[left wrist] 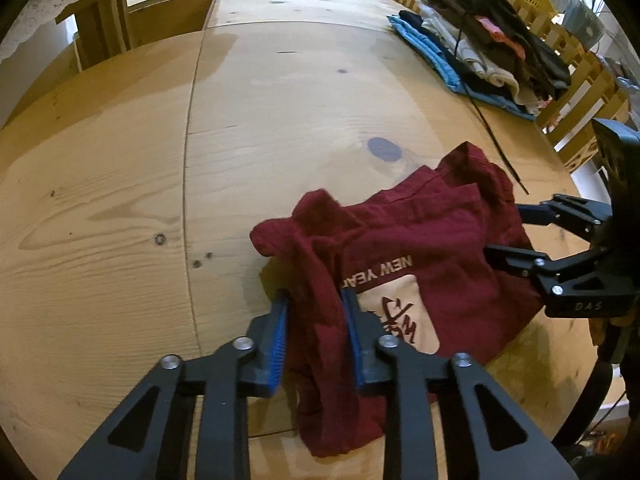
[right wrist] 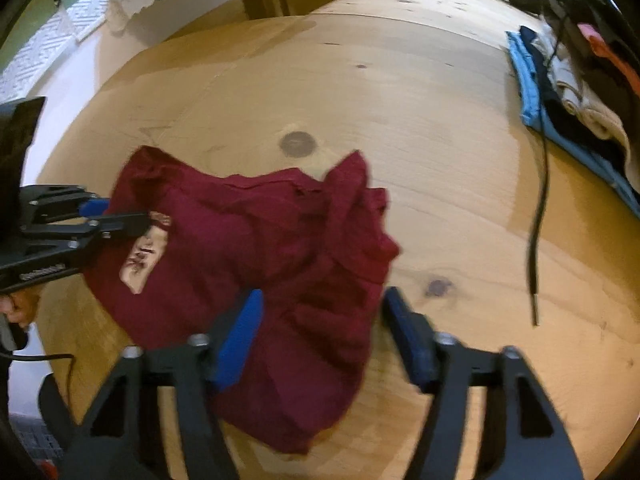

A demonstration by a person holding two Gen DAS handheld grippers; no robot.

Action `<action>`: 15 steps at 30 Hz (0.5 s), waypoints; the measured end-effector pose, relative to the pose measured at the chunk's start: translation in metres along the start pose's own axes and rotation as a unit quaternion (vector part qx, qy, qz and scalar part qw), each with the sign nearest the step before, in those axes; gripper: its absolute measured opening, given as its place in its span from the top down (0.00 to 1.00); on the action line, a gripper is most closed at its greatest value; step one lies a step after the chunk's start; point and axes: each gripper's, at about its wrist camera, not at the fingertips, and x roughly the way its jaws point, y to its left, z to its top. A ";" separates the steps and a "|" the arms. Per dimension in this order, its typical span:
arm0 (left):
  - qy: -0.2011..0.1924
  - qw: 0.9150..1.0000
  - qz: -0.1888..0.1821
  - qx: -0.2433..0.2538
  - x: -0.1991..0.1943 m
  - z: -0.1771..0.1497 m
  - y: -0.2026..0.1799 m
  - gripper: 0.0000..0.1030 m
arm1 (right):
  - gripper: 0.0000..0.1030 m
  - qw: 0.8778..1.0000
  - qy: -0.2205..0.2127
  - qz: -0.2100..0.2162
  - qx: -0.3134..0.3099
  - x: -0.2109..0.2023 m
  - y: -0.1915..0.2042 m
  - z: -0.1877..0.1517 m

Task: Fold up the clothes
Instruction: 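Grasp the folded red shirt edge with the left gripper while the right gripper grasps another edge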

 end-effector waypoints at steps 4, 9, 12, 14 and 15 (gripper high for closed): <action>0.003 1.000 0.000 0.005 0.000 0.002 -0.003 0.84 | 0.62 1.000 0.001 0.020 0.019 0.001 -0.003 0.002; -0.003 1.000 0.005 0.011 -0.002 0.000 -0.006 0.86 | 0.78 0.997 -0.008 0.055 0.054 0.001 -0.014 0.001; -0.008 1.000 -0.008 -0.004 -0.005 -0.003 -0.001 0.87 | 0.83 0.994 -0.017 0.077 0.073 -0.005 -0.020 -0.003; -0.012 1.000 -0.014 -0.010 -0.008 -0.005 0.001 0.87 | 0.84 0.992 -0.023 0.093 0.088 -0.011 -0.024 -0.006; -0.017 1.000 -0.018 -0.011 -0.013 -0.006 0.001 0.87 | 0.84 0.991 -0.029 0.096 0.089 -0.016 -0.023 -0.004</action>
